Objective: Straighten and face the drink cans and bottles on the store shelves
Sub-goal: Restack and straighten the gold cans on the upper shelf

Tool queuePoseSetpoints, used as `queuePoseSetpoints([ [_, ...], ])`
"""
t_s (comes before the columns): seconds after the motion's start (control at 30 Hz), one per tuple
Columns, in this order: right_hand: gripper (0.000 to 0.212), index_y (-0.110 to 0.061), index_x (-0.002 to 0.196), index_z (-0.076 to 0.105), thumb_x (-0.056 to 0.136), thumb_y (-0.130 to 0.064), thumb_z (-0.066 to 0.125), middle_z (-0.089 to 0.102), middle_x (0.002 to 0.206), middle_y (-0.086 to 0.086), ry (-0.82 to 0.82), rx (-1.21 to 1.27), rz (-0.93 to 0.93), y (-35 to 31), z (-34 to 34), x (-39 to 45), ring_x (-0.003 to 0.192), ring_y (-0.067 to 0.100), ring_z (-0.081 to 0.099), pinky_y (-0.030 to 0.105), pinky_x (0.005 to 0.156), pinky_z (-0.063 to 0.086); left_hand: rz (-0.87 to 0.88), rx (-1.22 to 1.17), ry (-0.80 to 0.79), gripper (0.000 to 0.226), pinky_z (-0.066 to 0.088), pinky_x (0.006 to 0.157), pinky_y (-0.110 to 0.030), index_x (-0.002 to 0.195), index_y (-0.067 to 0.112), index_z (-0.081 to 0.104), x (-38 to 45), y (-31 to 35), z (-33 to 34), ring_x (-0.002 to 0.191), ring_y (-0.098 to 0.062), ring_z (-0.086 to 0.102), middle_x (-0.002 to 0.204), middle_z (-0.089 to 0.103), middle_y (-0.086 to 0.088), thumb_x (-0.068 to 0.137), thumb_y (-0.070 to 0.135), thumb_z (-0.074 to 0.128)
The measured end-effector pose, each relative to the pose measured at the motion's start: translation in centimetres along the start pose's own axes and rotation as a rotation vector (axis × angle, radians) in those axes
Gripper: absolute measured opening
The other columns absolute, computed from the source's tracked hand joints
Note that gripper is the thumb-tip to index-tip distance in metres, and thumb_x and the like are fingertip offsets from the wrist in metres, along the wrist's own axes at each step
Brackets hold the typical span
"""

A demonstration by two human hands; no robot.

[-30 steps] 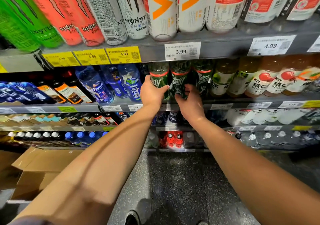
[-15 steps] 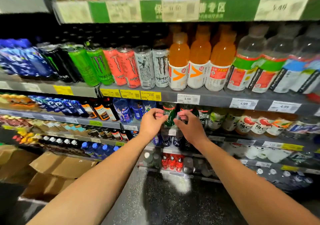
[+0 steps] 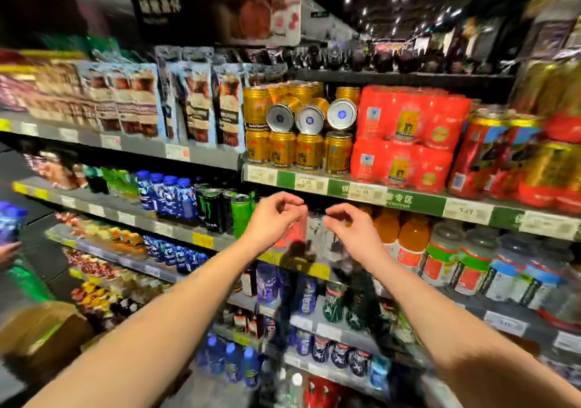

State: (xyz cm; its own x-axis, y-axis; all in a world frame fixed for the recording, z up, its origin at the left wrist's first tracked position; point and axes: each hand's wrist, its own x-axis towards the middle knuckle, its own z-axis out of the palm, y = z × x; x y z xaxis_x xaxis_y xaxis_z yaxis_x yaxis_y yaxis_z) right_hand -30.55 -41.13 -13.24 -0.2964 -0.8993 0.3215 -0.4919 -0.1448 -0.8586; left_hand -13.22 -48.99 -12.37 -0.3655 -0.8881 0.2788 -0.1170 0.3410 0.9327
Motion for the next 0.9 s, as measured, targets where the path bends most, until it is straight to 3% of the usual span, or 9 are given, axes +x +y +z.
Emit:
queuePoseSetpoints([
  [0.07, 0.012, -0.012, 0.099, 0.069, 0.089, -0.019, 0.071, 0.064, 0.079, -0.002, -0.002, 0.0, -0.04, -2.4, 0.4, 1.2, 0.062, 0.006, 0.054, 0.008, 0.054, 0.037, 0.019, -0.029, 0.037, 0.011, 0.049, 0.069, -0.034, 0.087, 0.019, 0.067, 1.0, 1.9, -2.6, 0.07, -0.02, 0.057, 0.076, 0.062, -0.007, 0.087, 0.009, 0.072],
  [0.2, 0.007, -0.011, 0.095, 0.068, 0.088, -0.013, 0.07, 0.065, 0.083, -0.006, 0.044, 0.013, -0.131, -6.2, 1.5, 3.8, 0.065, -0.01, 0.054, 0.001, 0.064, 0.038, 0.073, 0.0, 0.049, 0.009, 0.055, 0.075, -0.039, 0.091, 0.018, 0.068, 3.6, 4.6, -7.3, 0.077, -0.021, 0.066, 0.08, 0.066, -0.006, 0.086, 0.014, 0.074],
  [0.33, 0.014, -0.009, 0.098, 0.071, 0.086, -0.016, 0.073, 0.068, 0.092, -0.002, 0.108, -0.024, -0.183, -9.5, 2.9, 6.8, 0.081, 0.004, 0.059, 0.003, 0.074, 0.039, 0.153, 0.007, 0.057, 0.013, 0.053, 0.073, -0.035, 0.09, 0.019, 0.069, 6.4, 6.1, -10.7, 0.074, -0.014, 0.062, 0.079, 0.065, -0.005, 0.082, 0.017, 0.079],
  [0.43, 0.017, -0.014, 0.099, 0.07, 0.085, -0.022, 0.075, 0.069, 0.095, -0.003, 0.149, -0.051, -0.186, -11.4, 3.9, 9.3, 0.086, 0.007, 0.061, 0.014, 0.081, 0.044, 0.184, 0.017, 0.042, 0.018, 0.052, 0.072, -0.036, 0.091, 0.021, 0.069, 8.7, 6.4, -12.3, 0.069, -0.01, 0.06, 0.081, 0.067, 0.0, 0.078, 0.02, 0.082],
  [0.5, 0.016, -0.021, 0.098, 0.068, 0.084, -0.025, 0.075, 0.067, 0.094, -0.009, 0.18, -0.081, -0.203, -12.3, 4.0, 10.7, 0.087, 0.005, 0.06, 0.013, 0.081, 0.043, 0.215, 0.06, 0.016, 0.021, 0.05, 0.072, -0.032, 0.091, 0.025, 0.068, 10.0, 6.3, -12.8, 0.067, -0.009, 0.059, 0.083, 0.069, 0.0, 0.077, 0.024, 0.083],
  [0.57, 0.018, -0.024, 0.099, 0.066, 0.083, -0.029, 0.075, 0.066, 0.093, -0.015, 0.219, -0.11, -0.215, -13.0, 3.9, 12.1, 0.084, -0.003, 0.06, 0.007, 0.076, 0.043, 0.261, 0.097, -0.038, 0.023, 0.052, 0.075, -0.03, 0.092, 0.028, 0.067, 11.3, 6.3, -13.1, 0.071, -0.011, 0.061, 0.088, 0.072, -0.007, 0.076, 0.026, 0.084],
  [0.7, 0.025, -0.021, 0.103, 0.066, 0.082, -0.027, 0.077, 0.068, 0.101, -0.004, 0.272, -0.139, -0.22, -13.5, 2.4, 14.4, 0.091, 0.009, 0.063, 0.022, 0.084, 0.048, 0.408, 0.151, -0.154, 0.027, 0.051, 0.077, -0.017, 0.093, 0.033, 0.066, 14.2, 7.7, -13.1, 0.079, -0.005, 0.065, 0.088, 0.07, 0.012, 0.075, 0.026, 0.085],
  [0.77, 0.032, -0.021, 0.107, 0.065, 0.08, -0.032, 0.078, 0.068, 0.106, -0.004, 0.278, -0.247, -0.219, -13.6, 0.9, 15.7, 0.098, 0.012, 0.063, 0.028, 0.089, 0.048, 0.455, 0.183, -0.184, 0.029, 0.052, 0.079, -0.021, 0.098, 0.028, 0.068, 16.0, 8.9, -12.9, 0.086, -0.009, 0.067, 0.091, 0.071, 0.008, 0.074, 0.029, 0.085],
  [0.9, 0.049, -0.021, 0.118, 0.064, 0.077, -0.043, 0.079, 0.066, 0.118, -0.003, 0.23, -0.443, -0.229, -14.2, -2.1, 18.7, 0.106, 0.011, 0.06, 0.025, 0.088, 0.043, 0.526, 0.277, -0.216, 0.036, 0.051, 0.077, -0.013, 0.104, 0.025, 0.069, 19.3, 11.1, -12.5, 0.088, 0.0, 0.066, 0.097, 0.071, 0.009, 0.073, 0.034, 0.086],
])
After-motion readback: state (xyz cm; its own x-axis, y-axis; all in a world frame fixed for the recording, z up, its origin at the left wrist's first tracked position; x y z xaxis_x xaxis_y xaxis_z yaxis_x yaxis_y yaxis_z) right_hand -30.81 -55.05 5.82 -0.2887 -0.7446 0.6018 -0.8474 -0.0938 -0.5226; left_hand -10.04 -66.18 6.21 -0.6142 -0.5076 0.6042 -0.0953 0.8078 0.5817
